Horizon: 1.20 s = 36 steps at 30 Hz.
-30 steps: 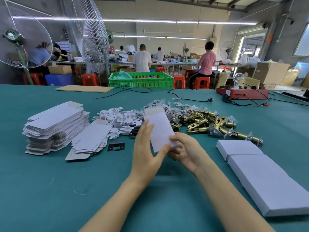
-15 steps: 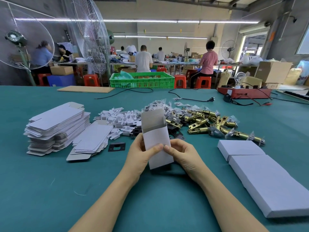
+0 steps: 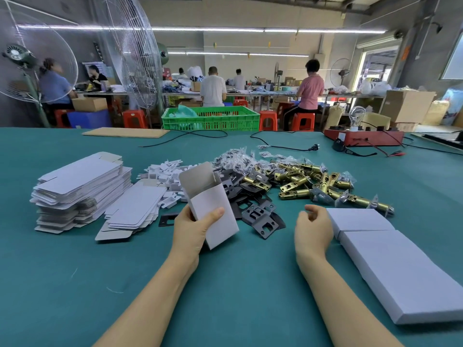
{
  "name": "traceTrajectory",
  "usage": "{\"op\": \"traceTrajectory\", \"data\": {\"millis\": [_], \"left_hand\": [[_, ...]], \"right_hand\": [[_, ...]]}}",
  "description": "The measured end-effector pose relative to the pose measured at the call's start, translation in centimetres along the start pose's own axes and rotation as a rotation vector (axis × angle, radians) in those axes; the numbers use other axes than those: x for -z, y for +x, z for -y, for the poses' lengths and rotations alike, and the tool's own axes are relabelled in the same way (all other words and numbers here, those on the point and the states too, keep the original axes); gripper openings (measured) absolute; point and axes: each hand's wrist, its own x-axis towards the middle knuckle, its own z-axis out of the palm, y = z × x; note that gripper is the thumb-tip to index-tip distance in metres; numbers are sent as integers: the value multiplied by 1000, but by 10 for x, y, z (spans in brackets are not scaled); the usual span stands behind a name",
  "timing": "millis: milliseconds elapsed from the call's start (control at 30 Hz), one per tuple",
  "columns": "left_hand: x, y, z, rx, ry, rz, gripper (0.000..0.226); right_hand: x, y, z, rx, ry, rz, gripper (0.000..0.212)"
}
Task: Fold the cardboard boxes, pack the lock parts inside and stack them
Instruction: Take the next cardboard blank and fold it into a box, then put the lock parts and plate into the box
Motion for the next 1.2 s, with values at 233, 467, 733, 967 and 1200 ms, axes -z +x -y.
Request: {"op": "traceTrajectory", "data": {"millis": [233, 467, 733, 967, 1200], "left_hand": [[-5, -5, 3, -72, 130, 96, 29], [-6, -6, 4, -101, 168, 144, 31], [-6, -6, 3, -98, 164, 169, 34], [-9, -8, 3, -79, 150, 202, 35], [-12, -10, 2, -46, 167, 278, 38]], "right_hand": [[-10, -13, -3, 370, -596, 368, 57], [-13, -13, -6, 406, -670, 486, 47], [-8, -5, -2, 136, -59, 247, 18], [-3, 5, 8, -249, 583, 321, 33], [2, 6, 17, -543, 1034, 508, 16]]}}
